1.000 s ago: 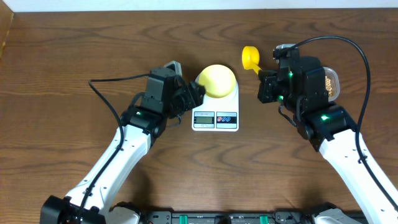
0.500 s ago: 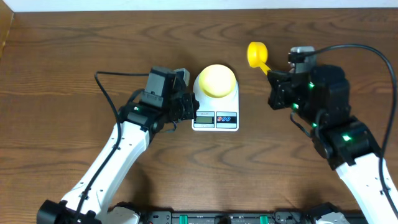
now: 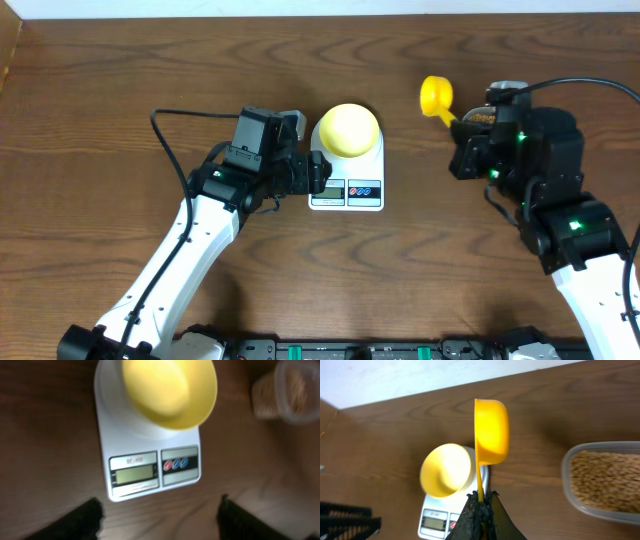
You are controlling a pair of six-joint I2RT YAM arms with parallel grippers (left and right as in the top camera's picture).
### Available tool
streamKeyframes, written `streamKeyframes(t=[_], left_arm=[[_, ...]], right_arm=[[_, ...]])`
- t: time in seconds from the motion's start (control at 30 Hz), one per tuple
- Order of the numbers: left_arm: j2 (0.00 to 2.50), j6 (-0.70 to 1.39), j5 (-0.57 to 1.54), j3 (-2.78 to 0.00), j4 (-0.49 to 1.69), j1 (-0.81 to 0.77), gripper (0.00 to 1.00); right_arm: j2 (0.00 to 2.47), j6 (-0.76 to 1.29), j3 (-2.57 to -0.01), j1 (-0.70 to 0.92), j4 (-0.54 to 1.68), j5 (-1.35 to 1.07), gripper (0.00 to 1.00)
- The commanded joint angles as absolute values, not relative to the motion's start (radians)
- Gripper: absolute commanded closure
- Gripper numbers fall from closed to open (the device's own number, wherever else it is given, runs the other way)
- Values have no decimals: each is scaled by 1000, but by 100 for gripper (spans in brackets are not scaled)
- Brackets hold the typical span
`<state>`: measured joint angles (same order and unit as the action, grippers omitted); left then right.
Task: Scoop item into bowl and weigh 50g on scale
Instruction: 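Carry the scoop with the right gripper toward the soybean tub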
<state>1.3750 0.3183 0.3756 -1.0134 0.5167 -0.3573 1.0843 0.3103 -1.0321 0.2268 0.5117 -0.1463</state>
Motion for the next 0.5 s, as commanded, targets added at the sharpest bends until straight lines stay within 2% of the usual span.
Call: streamKeyframes(t=[0.0, 0.4, 0.43, 0.47], left_arm=[[1364, 307, 346, -1032, 519, -359, 2], [1364, 307, 347, -1032, 519, -359, 2], [1364, 307, 346, -1032, 519, -359, 9], [1365, 307, 345, -1032, 519, -359, 26]], right_arm=[[1083, 320, -1053, 162, 506, -152, 99], [1085, 231, -1053, 44, 345, -109, 99], [1085, 231, -1053, 38, 334, -111, 99], [1085, 237, -1053, 33, 324, -113, 99]])
